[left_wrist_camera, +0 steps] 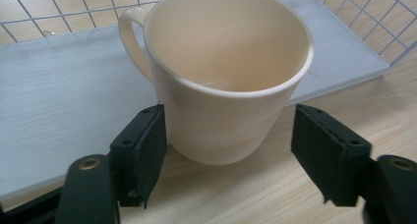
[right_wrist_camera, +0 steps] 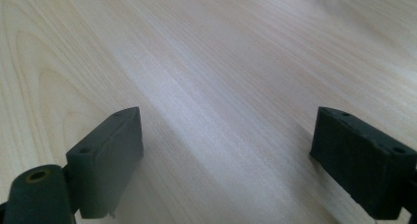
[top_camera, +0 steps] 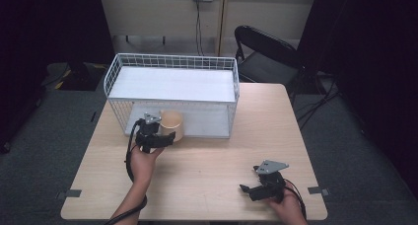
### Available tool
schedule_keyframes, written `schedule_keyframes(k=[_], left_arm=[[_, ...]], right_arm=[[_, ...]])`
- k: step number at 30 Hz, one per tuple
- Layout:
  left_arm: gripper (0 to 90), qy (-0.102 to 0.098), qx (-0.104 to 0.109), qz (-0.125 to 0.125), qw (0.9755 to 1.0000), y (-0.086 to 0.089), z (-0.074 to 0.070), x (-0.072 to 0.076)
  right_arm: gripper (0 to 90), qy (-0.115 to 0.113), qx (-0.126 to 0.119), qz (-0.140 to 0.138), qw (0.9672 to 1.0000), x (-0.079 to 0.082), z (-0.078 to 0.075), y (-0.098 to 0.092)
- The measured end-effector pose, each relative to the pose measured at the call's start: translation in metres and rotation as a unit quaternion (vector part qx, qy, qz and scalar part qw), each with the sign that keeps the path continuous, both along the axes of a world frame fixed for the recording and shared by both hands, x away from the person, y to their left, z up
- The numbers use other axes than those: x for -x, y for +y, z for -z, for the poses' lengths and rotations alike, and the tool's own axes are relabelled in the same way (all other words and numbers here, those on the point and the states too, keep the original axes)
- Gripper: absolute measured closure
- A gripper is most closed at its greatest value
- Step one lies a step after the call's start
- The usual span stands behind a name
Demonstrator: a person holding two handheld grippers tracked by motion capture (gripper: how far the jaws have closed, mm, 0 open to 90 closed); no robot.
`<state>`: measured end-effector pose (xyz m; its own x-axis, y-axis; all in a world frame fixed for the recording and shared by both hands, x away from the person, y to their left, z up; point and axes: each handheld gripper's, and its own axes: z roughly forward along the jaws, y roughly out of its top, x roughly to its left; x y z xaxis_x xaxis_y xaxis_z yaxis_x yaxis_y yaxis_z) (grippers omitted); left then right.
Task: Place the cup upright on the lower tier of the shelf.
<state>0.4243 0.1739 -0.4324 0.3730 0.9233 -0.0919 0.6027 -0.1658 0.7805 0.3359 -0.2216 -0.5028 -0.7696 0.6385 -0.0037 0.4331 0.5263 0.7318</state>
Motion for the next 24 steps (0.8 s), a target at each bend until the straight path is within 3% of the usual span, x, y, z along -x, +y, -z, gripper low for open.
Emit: schedule_keyframes(k=[24], left_arm=[[43.3,0.009,-0.008,-0.015,0.9998,-0.007,0.001,-0.011]], right_arm=[[11.5,0.000,0.001,0.000,1.0000,0.000,0.000,0.000]])
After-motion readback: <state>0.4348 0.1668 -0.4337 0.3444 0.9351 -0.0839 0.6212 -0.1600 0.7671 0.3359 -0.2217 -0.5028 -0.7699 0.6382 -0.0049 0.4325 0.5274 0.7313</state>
